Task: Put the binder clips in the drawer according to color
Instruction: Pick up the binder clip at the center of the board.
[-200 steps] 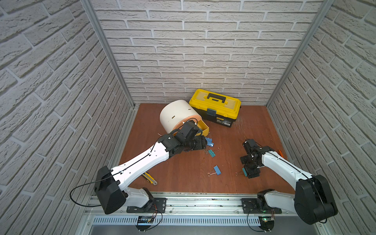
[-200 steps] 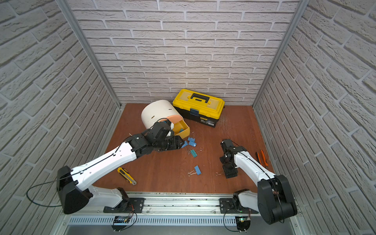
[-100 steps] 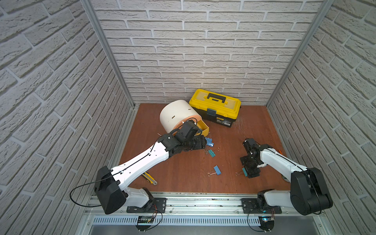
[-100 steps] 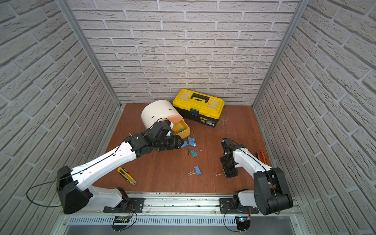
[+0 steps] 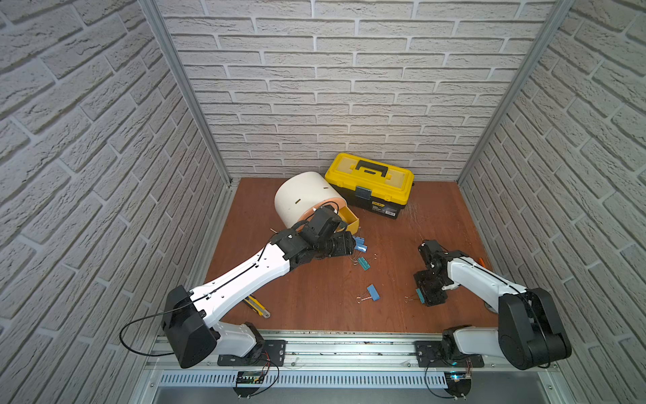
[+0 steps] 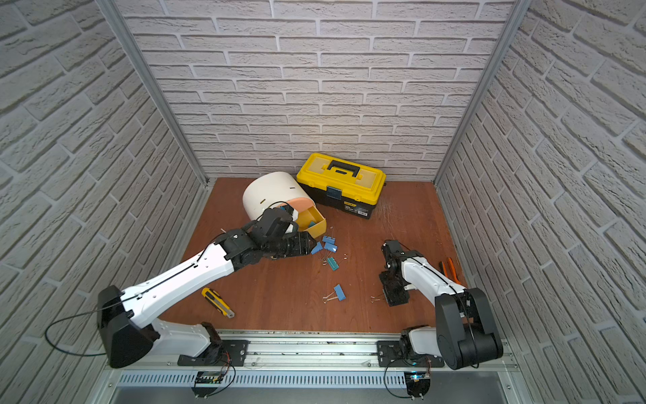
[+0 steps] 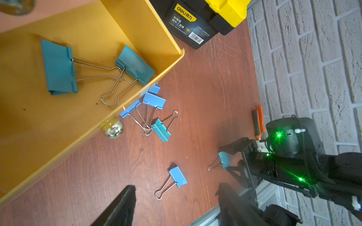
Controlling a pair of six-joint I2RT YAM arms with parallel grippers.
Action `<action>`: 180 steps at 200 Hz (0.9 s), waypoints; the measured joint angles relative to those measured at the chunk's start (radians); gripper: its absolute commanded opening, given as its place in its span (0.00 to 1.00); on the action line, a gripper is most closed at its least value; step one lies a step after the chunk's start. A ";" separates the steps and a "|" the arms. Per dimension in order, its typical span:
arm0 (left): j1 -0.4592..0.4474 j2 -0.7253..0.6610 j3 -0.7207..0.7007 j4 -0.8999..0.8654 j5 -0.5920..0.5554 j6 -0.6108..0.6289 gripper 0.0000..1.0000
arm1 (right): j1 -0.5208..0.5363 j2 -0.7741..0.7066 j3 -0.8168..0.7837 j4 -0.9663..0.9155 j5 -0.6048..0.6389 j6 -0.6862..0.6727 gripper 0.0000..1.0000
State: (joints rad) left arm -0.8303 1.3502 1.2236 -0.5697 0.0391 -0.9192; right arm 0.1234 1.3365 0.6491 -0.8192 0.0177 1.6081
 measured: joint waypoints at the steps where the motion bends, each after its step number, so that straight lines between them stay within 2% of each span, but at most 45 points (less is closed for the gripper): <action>1: 0.000 0.000 0.000 0.000 0.000 0.000 0.71 | 0.000 0.000 0.000 0.000 0.000 0.000 0.65; 56: 0.000 0.000 0.000 0.000 0.000 0.000 0.71 | -0.005 0.000 -0.005 0.018 -0.004 -0.002 0.54; 120: 0.000 0.013 0.022 -0.002 -0.001 0.000 0.71 | -0.010 -0.017 0.007 0.023 -0.027 -0.008 0.48; 180: 0.011 0.023 0.069 -0.013 -0.001 0.010 0.71 | -0.012 -0.019 0.138 0.023 -0.095 -0.015 0.43</action>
State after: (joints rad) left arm -0.8188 1.3735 1.2926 -0.5827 0.0380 -0.9089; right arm 0.1112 1.3178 0.7876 -0.7967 -0.0776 1.5929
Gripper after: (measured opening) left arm 0.708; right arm 0.526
